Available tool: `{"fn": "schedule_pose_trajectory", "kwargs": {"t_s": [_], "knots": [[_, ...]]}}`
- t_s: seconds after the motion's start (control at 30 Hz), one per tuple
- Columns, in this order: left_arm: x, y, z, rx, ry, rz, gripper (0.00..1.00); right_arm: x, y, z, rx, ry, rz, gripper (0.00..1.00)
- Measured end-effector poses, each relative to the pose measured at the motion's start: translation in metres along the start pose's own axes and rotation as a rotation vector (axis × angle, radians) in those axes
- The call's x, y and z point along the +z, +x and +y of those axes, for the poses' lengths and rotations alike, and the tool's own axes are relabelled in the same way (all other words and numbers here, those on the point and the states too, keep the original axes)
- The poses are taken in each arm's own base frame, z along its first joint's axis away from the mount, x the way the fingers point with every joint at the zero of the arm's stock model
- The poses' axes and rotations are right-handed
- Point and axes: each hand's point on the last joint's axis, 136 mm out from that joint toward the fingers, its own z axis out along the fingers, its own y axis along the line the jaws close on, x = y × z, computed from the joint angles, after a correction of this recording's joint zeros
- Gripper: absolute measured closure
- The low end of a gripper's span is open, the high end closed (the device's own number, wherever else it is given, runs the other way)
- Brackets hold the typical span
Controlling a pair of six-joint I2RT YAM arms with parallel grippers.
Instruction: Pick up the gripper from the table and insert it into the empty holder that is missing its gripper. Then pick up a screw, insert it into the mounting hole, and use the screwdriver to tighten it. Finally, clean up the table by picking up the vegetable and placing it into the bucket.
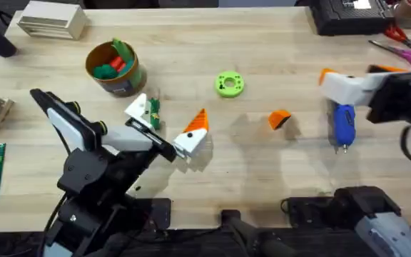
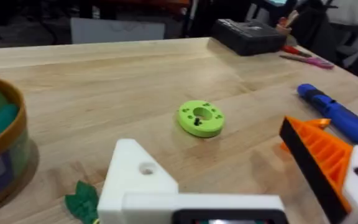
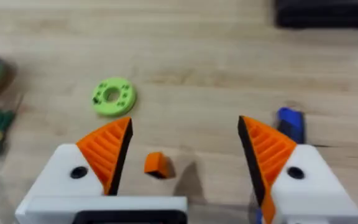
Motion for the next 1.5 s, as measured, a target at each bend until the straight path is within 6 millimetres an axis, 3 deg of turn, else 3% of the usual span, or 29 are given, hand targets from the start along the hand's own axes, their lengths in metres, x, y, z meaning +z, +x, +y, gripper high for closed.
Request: {"fn": "schedule_pose_trajectory", "kwargs": {"t_s": [0.2,0.4,0.8,1.0,1.13,1.17,1.3,1.47,1.5], "knots": [[-0.001,0.002,-0.018,0.003,0.102,0.014,0.014,0.022,0.028,0.030,-0.056,-0.109,0.297,0.017],[-0.004,0.005,-0.036,0.031,0.210,0.029,0.014,0.034,0.057,0.050,-0.137,-0.082,0.551,0.017],[-0.005,0.005,-0.040,0.069,0.236,0.029,0.014,0.063,0.087,0.046,-0.071,0.009,0.698,0.016],[-0.005,0.005,-0.040,0.072,0.236,0.029,0.014,0.074,0.124,0.039,-0.043,0.036,0.739,0.022],[-0.005,0.005,-0.040,0.073,0.236,0.029,0.014,0.082,0.123,0.040,-0.032,0.035,0.721,0.103],[-0.005,0.005,-0.040,0.073,0.236,0.029,0.014,0.085,0.120,0.041,-0.028,0.031,0.703,0.173],[-0.005,0.005,-0.040,0.073,0.236,0.029,0.014,0.085,0.119,0.041,-0.030,0.032,0.700,0.294],[-0.005,0.005,-0.040,0.073,0.236,0.029,0.014,0.088,0.121,0.041,-0.038,0.031,0.706,0.348],[-0.005,0.005,-0.040,0.075,0.236,0.029,0.014,0.093,0.122,0.042,-0.042,0.031,0.709,0.403]]}}
